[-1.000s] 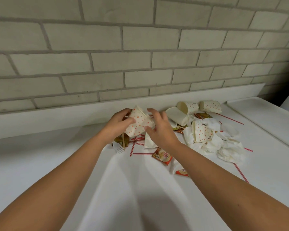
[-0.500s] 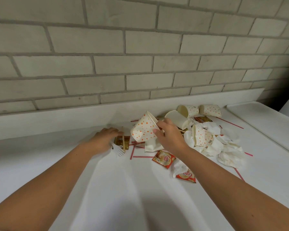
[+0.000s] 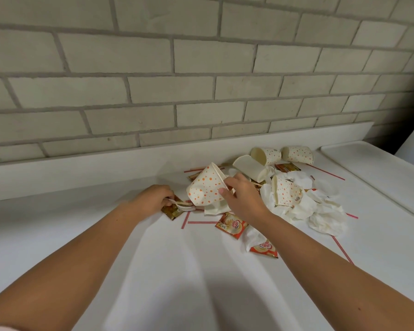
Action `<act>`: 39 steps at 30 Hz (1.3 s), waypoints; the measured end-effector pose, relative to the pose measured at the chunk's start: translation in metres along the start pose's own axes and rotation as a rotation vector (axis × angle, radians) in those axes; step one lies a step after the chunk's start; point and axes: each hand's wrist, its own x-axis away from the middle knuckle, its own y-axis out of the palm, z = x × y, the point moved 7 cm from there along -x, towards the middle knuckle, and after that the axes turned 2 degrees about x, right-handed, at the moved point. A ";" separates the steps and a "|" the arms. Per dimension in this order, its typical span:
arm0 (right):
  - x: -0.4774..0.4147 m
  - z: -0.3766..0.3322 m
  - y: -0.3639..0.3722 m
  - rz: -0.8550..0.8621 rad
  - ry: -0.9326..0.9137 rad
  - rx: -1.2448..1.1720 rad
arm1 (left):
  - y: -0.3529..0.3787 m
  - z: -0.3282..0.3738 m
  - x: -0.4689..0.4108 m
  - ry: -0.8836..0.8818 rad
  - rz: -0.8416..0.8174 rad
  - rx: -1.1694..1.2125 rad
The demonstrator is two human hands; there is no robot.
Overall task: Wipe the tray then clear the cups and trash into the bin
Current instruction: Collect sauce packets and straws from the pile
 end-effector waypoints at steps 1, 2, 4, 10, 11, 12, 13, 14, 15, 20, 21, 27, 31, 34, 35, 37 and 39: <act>0.001 0.000 0.000 -0.003 0.002 -0.009 | 0.000 0.000 0.002 -0.012 0.029 0.032; 0.002 0.000 0.000 -0.007 0.005 -0.018 | -0.001 -0.001 0.003 -0.036 0.073 0.075; 0.004 0.001 0.001 -0.017 0.014 -0.027 | -0.002 -0.004 0.006 -0.112 0.143 0.148; 0.007 0.002 0.001 -0.043 0.020 -0.030 | 0.008 -0.008 0.008 -0.378 -0.020 0.188; 0.008 0.003 -0.001 -0.040 0.022 -0.032 | 0.008 -0.006 0.009 -0.394 -0.047 0.178; 0.009 0.004 -0.003 -0.036 0.026 -0.038 | 0.009 -0.004 0.010 -0.409 -0.074 0.169; 0.010 0.005 -0.005 -0.036 0.033 -0.042 | 0.008 -0.003 0.011 -0.430 -0.091 0.169; 0.011 0.007 -0.007 -0.038 0.040 -0.046 | 0.008 -0.003 0.012 -0.451 -0.094 0.183; 0.012 0.009 -0.009 -0.039 0.051 -0.049 | 0.008 -0.004 0.012 -0.465 -0.084 0.206; 0.023 0.021 -0.026 -0.031 0.084 -0.051 | 0.005 -0.005 0.017 -0.515 0.009 0.237; 0.026 0.024 -0.030 -0.030 0.090 -0.063 | 0.002 -0.004 0.019 -0.524 0.054 0.225; 0.047 0.038 -0.056 0.007 0.109 -0.109 | -0.035 0.046 0.031 -0.420 0.339 0.243; 0.062 0.051 -0.079 0.049 0.129 -0.092 | -0.044 0.112 0.032 -0.288 0.384 0.357; 0.078 0.070 -0.107 0.072 0.170 -0.061 | -0.036 0.175 0.029 -0.172 0.351 0.391; 0.086 0.080 -0.119 0.083 0.190 -0.052 | -0.031 0.201 0.027 -0.123 0.330 0.397; 0.101 0.098 -0.140 0.102 0.230 -0.038 | -0.019 0.249 0.024 -0.032 0.290 0.412; 0.117 0.118 -0.161 0.122 0.277 -0.017 | -0.004 0.295 0.024 0.026 0.247 0.437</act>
